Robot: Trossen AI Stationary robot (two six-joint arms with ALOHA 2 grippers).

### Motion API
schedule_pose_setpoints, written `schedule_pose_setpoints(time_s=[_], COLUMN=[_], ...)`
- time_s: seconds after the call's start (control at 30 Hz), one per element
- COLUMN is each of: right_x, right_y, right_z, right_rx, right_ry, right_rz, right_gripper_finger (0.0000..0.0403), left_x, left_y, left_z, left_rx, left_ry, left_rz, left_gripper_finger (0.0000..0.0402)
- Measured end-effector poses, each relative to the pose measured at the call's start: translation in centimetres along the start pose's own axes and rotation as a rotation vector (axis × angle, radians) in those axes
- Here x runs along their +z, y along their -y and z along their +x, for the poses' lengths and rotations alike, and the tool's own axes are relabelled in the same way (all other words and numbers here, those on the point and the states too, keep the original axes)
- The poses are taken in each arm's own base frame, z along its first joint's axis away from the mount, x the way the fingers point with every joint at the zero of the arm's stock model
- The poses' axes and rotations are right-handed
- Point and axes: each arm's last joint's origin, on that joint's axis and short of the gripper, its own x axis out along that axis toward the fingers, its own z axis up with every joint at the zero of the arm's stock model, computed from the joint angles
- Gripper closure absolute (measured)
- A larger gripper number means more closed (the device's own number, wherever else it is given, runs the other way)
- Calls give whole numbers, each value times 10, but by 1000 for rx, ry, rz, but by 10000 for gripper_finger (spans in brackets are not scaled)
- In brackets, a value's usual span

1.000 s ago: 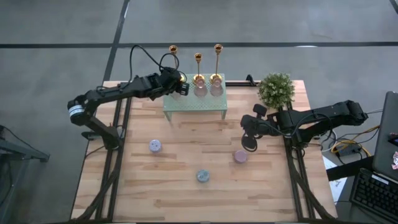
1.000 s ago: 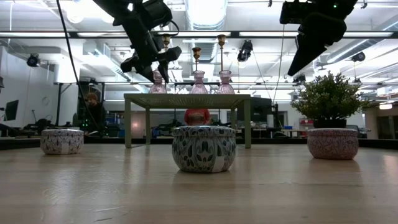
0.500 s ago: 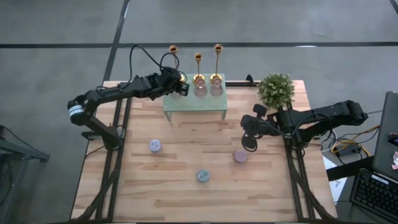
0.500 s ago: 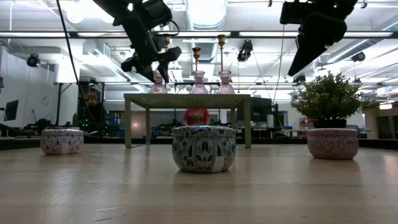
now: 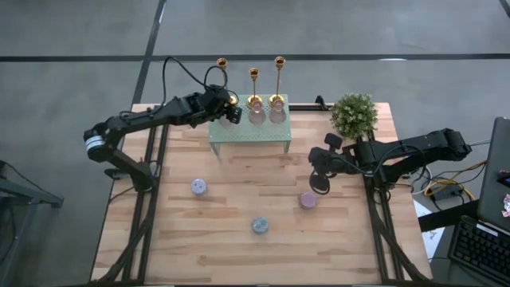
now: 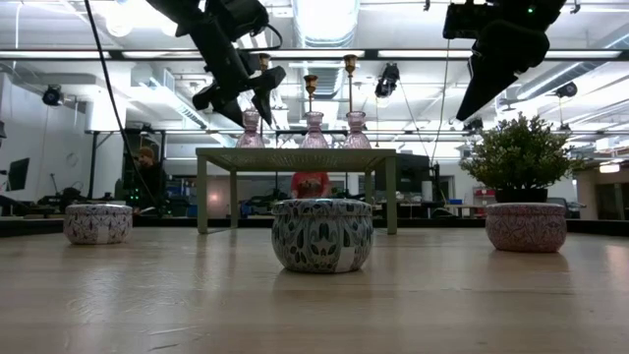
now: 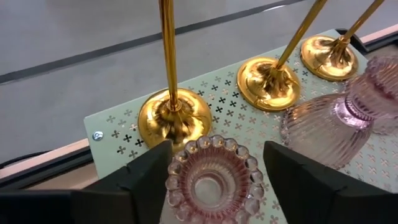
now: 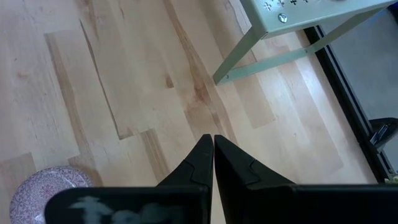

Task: Pick & Place candle stick holders
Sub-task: Put the glass candle holder on the shelf, then put the pink scented candle on the shelf

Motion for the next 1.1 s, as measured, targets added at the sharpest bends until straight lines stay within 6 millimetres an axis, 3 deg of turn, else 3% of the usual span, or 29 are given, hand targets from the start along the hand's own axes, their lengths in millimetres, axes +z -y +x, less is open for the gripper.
schedule_pose_setpoints(time_s=[0.17,0.57,0.9,1.1], right_x=[0,-5,-9,-13], right_y=[0,2,3,11], right_z=[0,0,-4,-16], right_rx=[0,-17,36,69], right_ry=[0,-49,-84,-78], right_rz=[0,25,74,171], right_gripper_finger=[394,394,391,346], left_x=[2,8,19,25], left_y=[1,-2,-13,-21], left_z=[0,-13,-46,-69], left_rx=[-10,-31,-80,-112], left_ry=[19,62,140,197], left_rz=[29,46,71,95], left_gripper_finger=[128,128,128,128])
